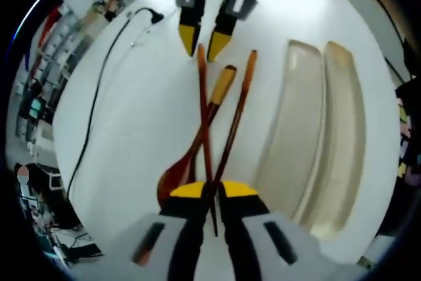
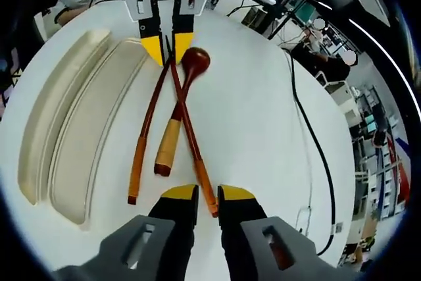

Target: Arrange the utensils inside the cutlery case until each visible utensil rests in its matching compartment.

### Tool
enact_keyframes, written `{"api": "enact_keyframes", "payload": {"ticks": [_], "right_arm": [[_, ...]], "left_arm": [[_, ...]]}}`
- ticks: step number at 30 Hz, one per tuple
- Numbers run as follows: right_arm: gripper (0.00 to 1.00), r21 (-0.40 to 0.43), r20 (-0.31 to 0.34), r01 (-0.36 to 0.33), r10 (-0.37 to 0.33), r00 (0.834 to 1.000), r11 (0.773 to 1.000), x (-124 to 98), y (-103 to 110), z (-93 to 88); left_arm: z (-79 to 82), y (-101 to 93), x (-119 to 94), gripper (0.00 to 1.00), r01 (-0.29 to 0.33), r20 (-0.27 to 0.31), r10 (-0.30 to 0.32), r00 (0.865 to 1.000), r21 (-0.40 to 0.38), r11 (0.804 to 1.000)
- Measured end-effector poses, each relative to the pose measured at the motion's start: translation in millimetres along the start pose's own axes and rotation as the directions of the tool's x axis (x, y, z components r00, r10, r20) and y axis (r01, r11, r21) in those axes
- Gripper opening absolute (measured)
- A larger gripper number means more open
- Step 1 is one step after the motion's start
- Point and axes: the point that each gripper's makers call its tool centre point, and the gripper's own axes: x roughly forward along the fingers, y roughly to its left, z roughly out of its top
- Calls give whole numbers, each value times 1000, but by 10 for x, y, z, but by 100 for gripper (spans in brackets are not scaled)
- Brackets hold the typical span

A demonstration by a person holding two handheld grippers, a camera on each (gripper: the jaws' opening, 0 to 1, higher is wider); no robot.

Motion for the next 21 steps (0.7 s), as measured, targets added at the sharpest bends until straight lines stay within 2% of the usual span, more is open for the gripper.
{"api": "enact_keyframes", "payload": {"ticks": [2, 5, 8, 16, 21], "right_arm": [[6, 0, -1, -13, 13, 1000, 1000, 3, 22, 0], [6, -25, -4, -10, 10, 1000, 1000, -4, 34, -1], [5, -24, 6, -17, 18, 1000, 1000, -21, 60, -1], [5, -54, -6, 17, -17, 1000, 998, -65, 18, -64], [5, -46, 11, 31, -30, 999, 998, -141, 13, -41]], "left_arm": [[-1, 6, 2, 5, 2, 2, -2, 1000, -15, 1000], [-3, 22, 8, 5, 15, 2, -15, 1000, -49, 999], [2, 30, 13, 5, 11, 10, -10, 1000, -50, 999], [90, 24, -19, 4, 9, 40, -6, 999, -64, 998], [99, 30, -40, 3, 8, 40, -5, 999, -76, 997]]}}
